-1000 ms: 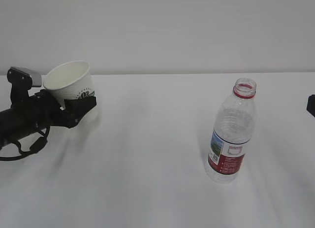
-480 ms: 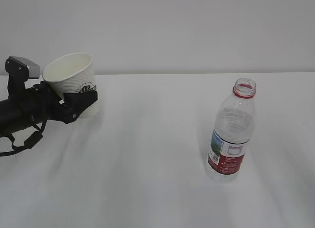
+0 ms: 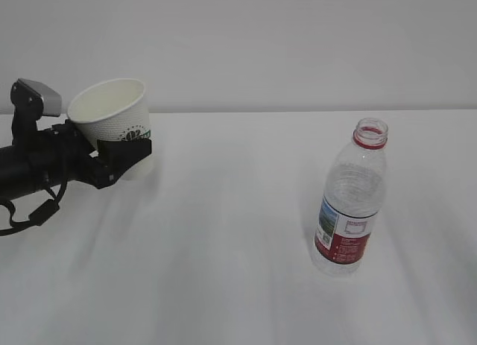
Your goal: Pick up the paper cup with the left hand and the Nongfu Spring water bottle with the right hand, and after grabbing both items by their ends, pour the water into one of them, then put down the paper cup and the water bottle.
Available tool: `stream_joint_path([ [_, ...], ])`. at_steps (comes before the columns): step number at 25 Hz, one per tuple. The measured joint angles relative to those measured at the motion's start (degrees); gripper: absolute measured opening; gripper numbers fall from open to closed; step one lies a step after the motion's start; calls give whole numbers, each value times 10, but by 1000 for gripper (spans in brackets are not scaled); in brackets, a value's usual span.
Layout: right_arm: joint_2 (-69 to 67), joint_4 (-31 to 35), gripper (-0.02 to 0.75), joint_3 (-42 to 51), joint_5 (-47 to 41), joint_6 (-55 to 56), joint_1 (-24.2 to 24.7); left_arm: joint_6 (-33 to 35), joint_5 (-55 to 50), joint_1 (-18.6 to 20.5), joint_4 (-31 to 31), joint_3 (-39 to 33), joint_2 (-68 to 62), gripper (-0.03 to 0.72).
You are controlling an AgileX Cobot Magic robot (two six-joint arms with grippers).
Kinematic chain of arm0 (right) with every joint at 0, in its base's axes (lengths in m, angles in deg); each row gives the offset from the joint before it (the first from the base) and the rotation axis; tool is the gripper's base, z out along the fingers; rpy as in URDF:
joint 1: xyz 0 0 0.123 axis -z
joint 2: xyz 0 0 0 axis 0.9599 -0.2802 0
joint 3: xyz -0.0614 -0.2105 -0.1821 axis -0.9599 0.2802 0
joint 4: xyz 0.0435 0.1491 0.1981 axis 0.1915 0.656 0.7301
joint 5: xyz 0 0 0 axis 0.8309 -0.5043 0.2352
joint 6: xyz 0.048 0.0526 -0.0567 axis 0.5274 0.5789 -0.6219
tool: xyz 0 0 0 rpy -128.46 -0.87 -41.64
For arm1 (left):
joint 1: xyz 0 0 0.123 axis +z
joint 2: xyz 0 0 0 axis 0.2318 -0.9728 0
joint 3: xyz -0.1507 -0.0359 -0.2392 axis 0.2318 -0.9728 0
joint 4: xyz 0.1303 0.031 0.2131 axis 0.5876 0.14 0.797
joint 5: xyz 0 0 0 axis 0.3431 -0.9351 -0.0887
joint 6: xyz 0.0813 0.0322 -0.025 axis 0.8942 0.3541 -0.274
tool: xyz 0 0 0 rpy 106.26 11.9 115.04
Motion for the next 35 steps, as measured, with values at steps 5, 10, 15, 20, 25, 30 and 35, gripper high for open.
stream_joint_path([
  [5, 0, 1, 587, 0, 14, 51, 0, -1, 0, 0, 0, 0, 4, 532],
  [10, 0, 3, 587, 0, 42, 110, 0, -3, 0, 0, 1, 0, 4, 532],
  [15, 0, 5, 587, 0, 90, 173, 0, -3, 0, 0, 1, 0, 4, 532],
  [20, 0, 9, 587, 0, 132, 223, 0, -3, 0, 0, 1, 0, 4, 531],
  [25, 0, 11, 587, 0, 167, 240, 0, -3, 0, 0, 1, 0, 4, 531],
  [30, 0, 10, 587, 0, 178, 242, 0, -3, 0, 0, 1, 0, 4, 531],
  [35, 0, -9, 587, 0, 182, 244, 0, -3, 0, 0, 1, 0, 4, 531],
])
